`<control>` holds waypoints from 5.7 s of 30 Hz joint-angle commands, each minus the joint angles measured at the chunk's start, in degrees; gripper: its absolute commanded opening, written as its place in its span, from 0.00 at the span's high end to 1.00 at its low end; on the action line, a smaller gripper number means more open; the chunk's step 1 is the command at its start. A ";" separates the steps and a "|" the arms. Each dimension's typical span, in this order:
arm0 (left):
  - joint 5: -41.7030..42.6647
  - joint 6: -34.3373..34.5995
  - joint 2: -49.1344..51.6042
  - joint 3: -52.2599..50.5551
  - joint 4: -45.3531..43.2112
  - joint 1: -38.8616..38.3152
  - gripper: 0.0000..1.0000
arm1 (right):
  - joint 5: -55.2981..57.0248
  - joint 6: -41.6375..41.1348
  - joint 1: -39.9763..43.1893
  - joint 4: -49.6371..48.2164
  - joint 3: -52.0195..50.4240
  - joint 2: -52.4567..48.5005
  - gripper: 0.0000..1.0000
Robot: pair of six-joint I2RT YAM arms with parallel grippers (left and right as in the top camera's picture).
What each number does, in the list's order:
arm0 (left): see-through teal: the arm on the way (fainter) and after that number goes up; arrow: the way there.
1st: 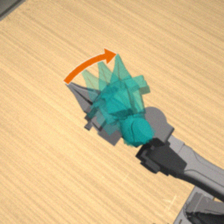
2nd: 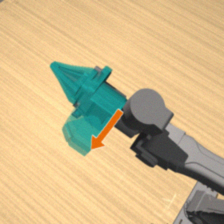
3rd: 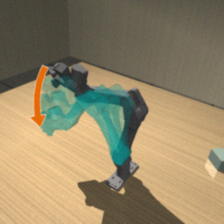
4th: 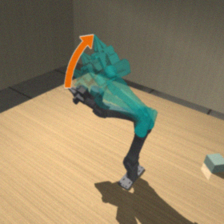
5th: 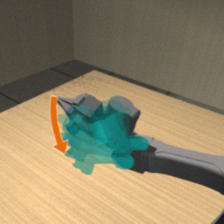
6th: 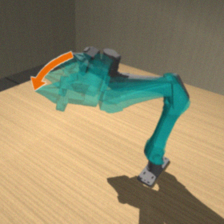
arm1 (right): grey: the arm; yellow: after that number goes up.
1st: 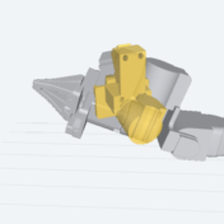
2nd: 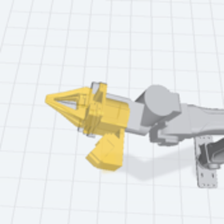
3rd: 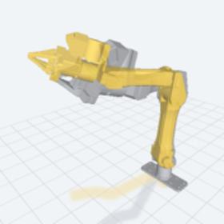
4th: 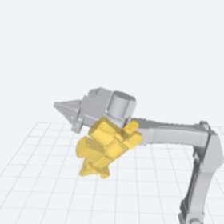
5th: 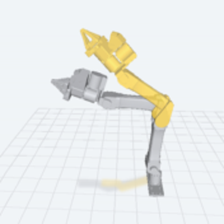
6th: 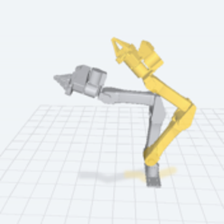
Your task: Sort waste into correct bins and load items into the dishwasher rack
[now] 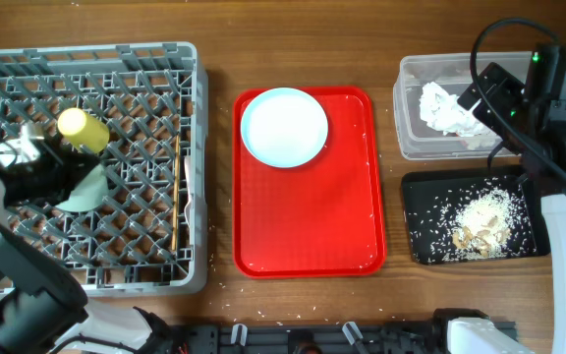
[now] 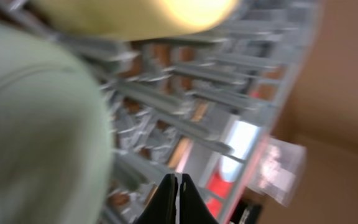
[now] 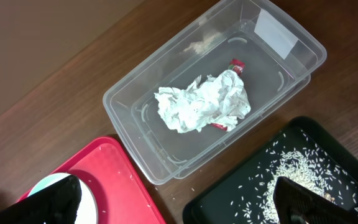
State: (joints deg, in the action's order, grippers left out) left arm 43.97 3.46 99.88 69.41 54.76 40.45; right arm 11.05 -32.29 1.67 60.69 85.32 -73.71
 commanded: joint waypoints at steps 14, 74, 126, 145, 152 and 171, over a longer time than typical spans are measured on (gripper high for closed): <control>-34.03 17.00 -16.52 -0.11 2.05 -3.74 0.96 | 0.94 -0.85 0.13 -0.02 -0.28 -0.35 0.00; -45.24 2.73 16.15 -0.20 -46.45 -80.85 0.51 | 0.94 -0.87 0.13 0.00 -0.26 -0.35 0.00; 27.41 22.97 -4.26 -0.20 -40.87 -18.47 0.96 | 0.94 -0.87 0.07 -0.04 -0.31 -1.09 0.00; 23.87 20.74 -14.32 -0.17 -36.81 -20.20 0.61 | 0.94 -0.87 0.07 -0.04 -0.31 -1.20 0.00; 10.12 -3.41 -28.44 -0.20 8.98 -20.22 0.77 | 0.94 -0.87 0.07 -0.04 -0.31 -1.20 0.00; -4.85 -15.74 -35.39 -4.48 16.20 -25.88 0.00 | 0.94 -0.90 0.07 -0.04 -0.31 -1.20 0.00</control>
State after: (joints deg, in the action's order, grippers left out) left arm 41.10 -4.27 67.22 68.77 75.94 17.76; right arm 11.03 -32.32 1.67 60.71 85.12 -74.63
